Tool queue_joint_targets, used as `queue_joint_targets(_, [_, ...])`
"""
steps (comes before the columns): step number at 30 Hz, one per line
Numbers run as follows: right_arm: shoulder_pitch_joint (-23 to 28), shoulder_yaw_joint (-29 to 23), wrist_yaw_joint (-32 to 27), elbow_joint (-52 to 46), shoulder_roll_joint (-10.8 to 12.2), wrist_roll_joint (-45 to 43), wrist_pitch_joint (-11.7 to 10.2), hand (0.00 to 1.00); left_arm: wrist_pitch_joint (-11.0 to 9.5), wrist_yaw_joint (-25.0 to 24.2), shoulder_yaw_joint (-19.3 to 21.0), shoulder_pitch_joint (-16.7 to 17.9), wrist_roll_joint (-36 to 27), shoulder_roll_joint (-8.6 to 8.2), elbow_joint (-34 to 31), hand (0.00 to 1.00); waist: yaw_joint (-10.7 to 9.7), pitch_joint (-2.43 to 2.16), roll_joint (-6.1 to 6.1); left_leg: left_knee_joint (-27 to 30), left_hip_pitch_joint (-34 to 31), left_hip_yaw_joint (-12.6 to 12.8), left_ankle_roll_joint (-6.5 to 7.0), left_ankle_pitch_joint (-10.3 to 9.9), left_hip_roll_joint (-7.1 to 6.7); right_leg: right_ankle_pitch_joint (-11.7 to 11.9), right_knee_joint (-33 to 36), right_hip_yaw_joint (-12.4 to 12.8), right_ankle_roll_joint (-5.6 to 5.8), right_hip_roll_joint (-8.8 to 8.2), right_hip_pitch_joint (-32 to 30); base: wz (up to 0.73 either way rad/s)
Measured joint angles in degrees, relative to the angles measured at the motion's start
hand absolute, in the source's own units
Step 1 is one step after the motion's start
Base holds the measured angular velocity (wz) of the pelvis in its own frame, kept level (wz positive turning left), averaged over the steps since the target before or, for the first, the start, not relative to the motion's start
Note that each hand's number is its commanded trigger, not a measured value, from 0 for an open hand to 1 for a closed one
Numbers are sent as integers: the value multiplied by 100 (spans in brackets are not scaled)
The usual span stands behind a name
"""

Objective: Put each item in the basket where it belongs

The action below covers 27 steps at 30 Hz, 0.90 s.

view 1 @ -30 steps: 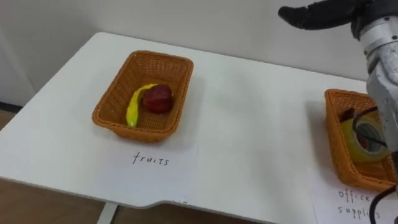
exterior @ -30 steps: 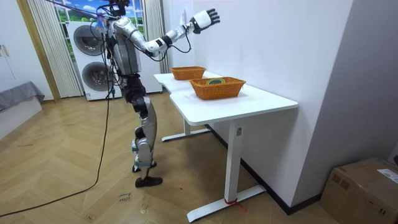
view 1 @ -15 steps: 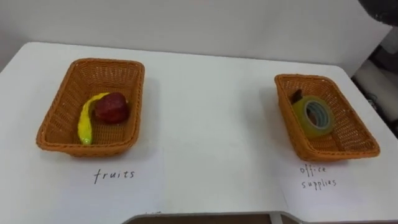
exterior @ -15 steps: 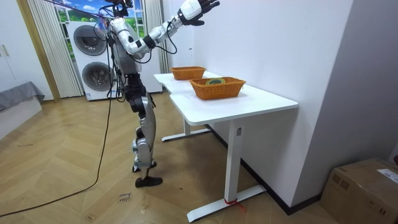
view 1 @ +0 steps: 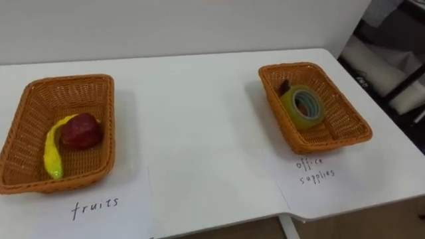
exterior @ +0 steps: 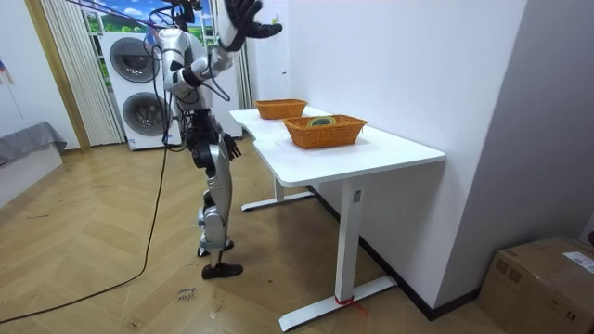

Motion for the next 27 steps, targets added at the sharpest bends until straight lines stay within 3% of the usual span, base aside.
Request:
queue_joint_targets(6, [398, -449, -376, 284, 178, 836, -23, 0, -3, -6, 21, 25, -147, -1, 68, 0, -190, -4, 53, 6, -30, -13, 0, -15, -14, -18, -14, -20, -12, -14, -14, 1])
queue_joint_targets(9, [468, -753, -709, 658, 425, 1008, -177, 0, -1, -5, 44, 31, -161, -22, 64, 0, -224, -12, 80, 10, -51, -8, -3, -12, -14, -17, -89, 3, -14, -3, -8, 0])
queue_joint_targets(12, [601, -918, -978, 1168, 487, 1993, -266, 0, 2, -1, 31, -11, -229, -20, 51, 0, -238, -14, 95, 4, -58, -6, -2, -12, -14, -15, -93, 76, -12, 15, -11, 0])
queue_joint_targets(14, [653, -914, -1101, 1646, 671, 2399, -287, 0, 2, 1, 24, -25, -229, -16, 37, 0, -300, -14, 99, 0, -69, -9, -6, -15, -8, -17, -95, 59, -13, 18, -15, 0])
queue_joint_targets(20, [942, -945, -1159, 2676, 1036, 3375, -394, 0, -7, 2, 80, 16, -368, -25, -69, 0, -366, -35, 181, -21, -106, 3, -10, -15, -1, -24, -81, 101, -17, 34, -76, -2])
queue_joint_targets(24, [1026, -976, -1121, 3637, 1132, 3570, -459, 0, -1, -12, 115, -4, -364, -44, -252, 0, -357, -32, 205, -18, -120, -8, -12, -17, -3, -27, -81, 75, -18, 24, -79, 1])
queue_joint_targets(27, [1267, -953, -940, 4184, 1380, 3590, -492, 0, -4, -84, 120, -18, -361, -88, -282, 0, -343, -42, 259, -13, -119, -15, -12, -21, -11, -56, -68, 67, -17, -1, -76, 1])
